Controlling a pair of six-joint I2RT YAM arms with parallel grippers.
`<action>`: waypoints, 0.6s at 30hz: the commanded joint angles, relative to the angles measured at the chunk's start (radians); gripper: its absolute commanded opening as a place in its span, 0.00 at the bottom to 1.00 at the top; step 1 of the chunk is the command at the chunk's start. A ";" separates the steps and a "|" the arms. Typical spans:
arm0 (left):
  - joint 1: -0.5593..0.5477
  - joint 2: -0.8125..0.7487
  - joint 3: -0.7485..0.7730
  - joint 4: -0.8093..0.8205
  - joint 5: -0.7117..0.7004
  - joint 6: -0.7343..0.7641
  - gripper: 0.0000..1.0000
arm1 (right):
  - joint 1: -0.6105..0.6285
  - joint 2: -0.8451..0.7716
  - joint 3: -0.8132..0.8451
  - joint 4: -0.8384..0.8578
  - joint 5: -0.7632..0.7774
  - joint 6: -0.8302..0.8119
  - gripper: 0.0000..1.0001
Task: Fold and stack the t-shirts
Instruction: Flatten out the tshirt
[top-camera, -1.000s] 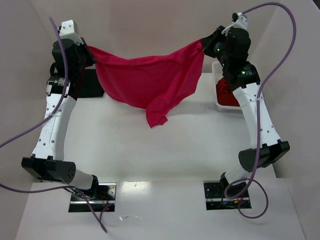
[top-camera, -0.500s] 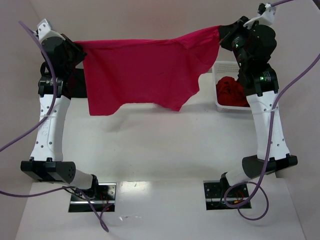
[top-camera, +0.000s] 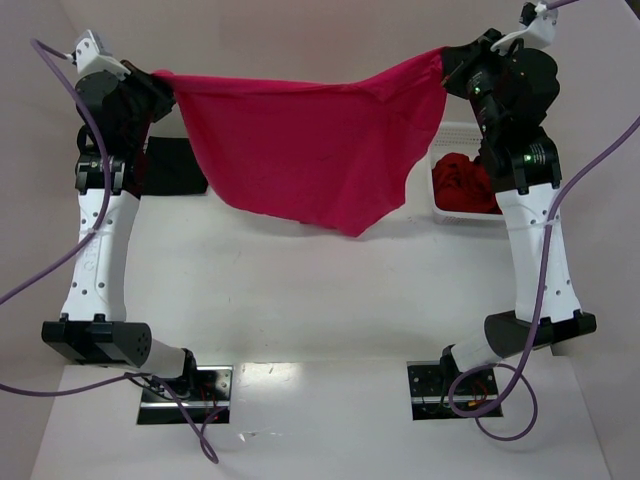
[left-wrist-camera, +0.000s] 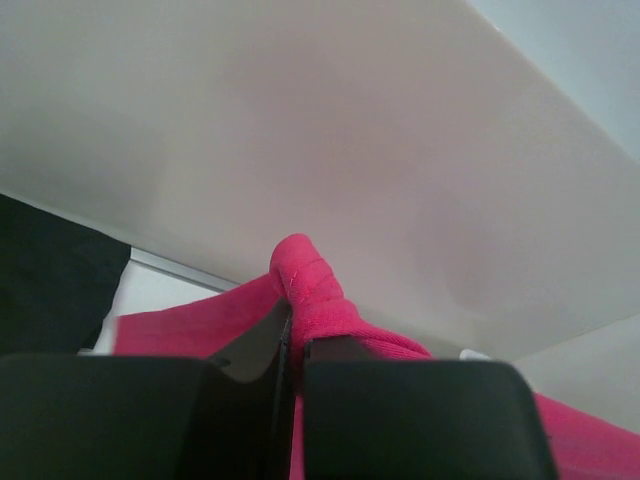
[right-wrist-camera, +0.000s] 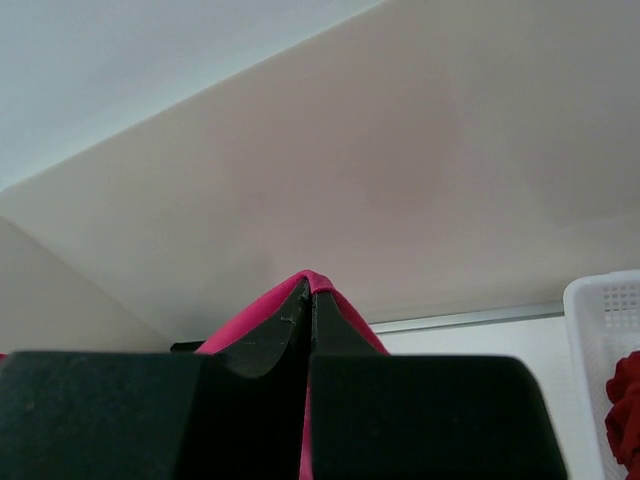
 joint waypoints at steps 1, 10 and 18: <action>0.010 -0.063 -0.013 0.048 0.014 0.056 0.00 | -0.005 -0.020 0.067 0.084 0.021 -0.024 0.00; 0.001 -0.256 -0.036 -0.044 0.034 0.133 0.00 | 0.006 -0.129 0.101 0.033 -0.069 -0.033 0.00; 0.001 -0.536 -0.138 -0.124 -0.053 0.206 0.00 | 0.006 -0.364 -0.095 -0.019 0.069 -0.108 0.00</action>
